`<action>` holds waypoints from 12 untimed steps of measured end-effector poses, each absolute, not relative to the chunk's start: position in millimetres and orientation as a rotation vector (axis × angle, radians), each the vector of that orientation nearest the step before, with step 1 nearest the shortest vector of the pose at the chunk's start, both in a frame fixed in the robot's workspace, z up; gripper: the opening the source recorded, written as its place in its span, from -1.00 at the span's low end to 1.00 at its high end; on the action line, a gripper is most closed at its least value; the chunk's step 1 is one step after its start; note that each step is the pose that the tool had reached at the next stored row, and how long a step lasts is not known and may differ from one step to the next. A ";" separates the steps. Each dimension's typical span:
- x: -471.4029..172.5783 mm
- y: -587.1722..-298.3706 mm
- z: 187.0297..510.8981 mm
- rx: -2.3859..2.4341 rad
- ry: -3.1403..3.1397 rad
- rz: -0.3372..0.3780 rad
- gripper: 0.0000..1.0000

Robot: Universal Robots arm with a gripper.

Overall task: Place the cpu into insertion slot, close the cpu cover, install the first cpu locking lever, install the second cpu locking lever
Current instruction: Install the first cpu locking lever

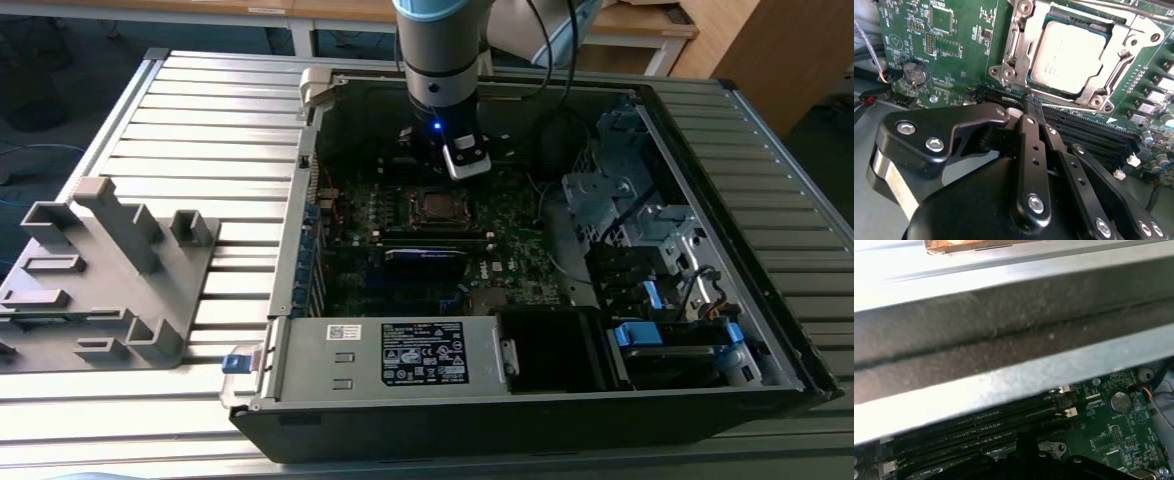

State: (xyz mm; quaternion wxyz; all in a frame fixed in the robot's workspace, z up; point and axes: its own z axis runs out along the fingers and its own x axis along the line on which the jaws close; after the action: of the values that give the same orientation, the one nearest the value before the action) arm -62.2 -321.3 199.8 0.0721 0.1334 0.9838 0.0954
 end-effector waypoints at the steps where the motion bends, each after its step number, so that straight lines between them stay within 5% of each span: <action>1: -62.3 -319.9 199.9 0.401 2.957 0.286 -0.79; 12: -66.9 -317.1 197.4 0.394 2.925 0.299 -0.79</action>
State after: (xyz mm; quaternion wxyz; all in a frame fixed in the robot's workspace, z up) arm -66.9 -317.1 197.4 0.0873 0.1325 0.9822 0.1004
